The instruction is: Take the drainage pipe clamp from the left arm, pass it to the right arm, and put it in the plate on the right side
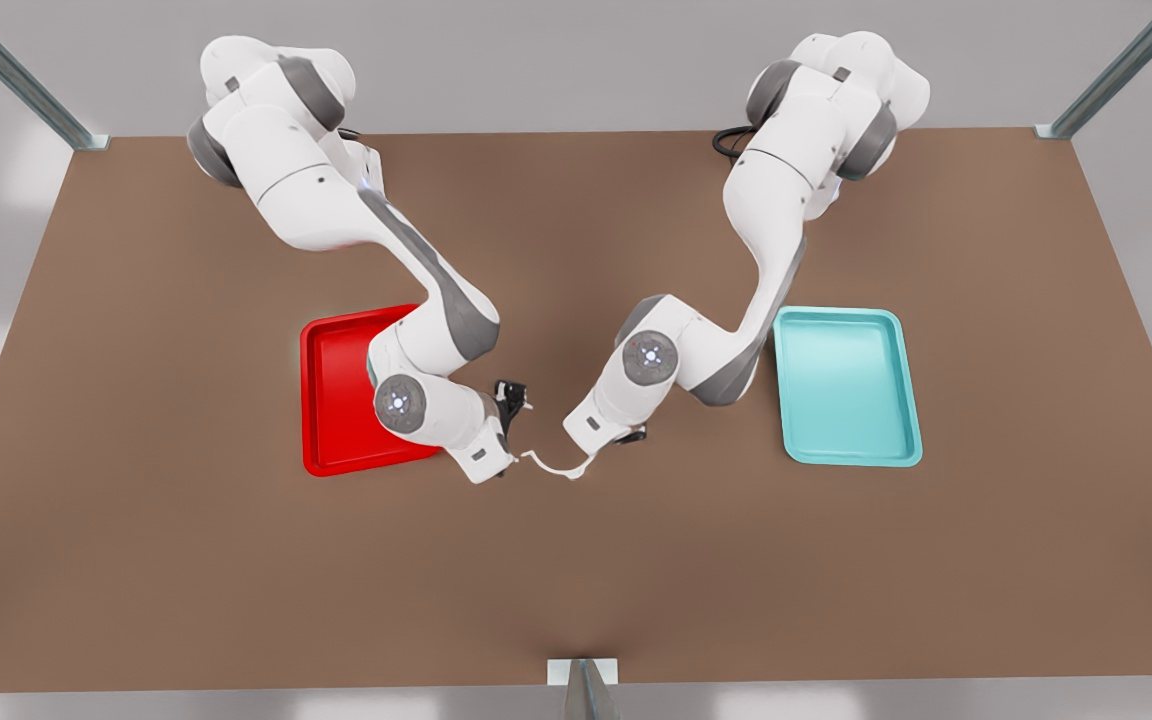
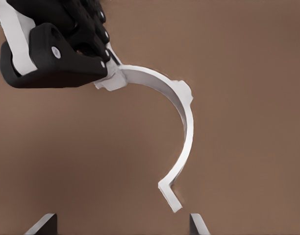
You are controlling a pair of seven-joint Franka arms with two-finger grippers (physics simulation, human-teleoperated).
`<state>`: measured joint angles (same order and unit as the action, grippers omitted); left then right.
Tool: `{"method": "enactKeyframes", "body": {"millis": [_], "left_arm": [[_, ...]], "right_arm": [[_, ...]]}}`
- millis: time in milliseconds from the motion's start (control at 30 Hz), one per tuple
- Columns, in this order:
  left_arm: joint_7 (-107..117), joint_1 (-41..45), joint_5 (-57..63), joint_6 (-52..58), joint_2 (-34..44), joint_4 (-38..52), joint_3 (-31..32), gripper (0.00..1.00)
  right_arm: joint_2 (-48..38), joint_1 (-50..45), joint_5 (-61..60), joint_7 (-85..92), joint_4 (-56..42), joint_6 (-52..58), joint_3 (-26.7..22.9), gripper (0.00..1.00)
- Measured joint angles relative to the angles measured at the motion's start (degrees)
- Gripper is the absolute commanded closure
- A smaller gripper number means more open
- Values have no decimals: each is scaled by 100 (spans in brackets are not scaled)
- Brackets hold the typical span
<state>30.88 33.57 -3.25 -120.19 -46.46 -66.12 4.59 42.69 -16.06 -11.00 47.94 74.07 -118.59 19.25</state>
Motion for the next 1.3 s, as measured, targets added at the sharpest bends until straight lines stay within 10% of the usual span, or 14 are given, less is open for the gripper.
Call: {"method": "enactKeyframes", "body": {"millis": [600, 633, 700, 800, 900, 1133, 1300], "left_arm": [[972, 27, 49, 31, -17, 52, -2, 79], [1007, 27, 56, 30, -18, 52, -2, 79], [1071, 27, 63, 25, -20, 52, -2, 79], [1155, 23, 73, 20, -20, 51, -2, 79], [1200, 20, 38, 1, -15, 51, -3, 0], [1162, -138, -33, 92, 125, 41, -9, 0], [632, -2104, 130, 1416, 1071, 44, -5, 0]], "right_arm": [[722, -346, 81, 814, -267, -1510, -67, 0], [740, -354, 84, 839, -268, -1554, -70, 6], [748, -367, 125, 888, -268, -1620, -69, 69], [735, -370, 128, 1000, -265, -1654, -65, 79], [710, -366, 147, 1102, -261, -1668, -63, 79], [242, -122, 461, 1178, 112, -1654, -210, 79], [-574, 1158, 942, 1321, 1124, -1085, -249, 79]]}}
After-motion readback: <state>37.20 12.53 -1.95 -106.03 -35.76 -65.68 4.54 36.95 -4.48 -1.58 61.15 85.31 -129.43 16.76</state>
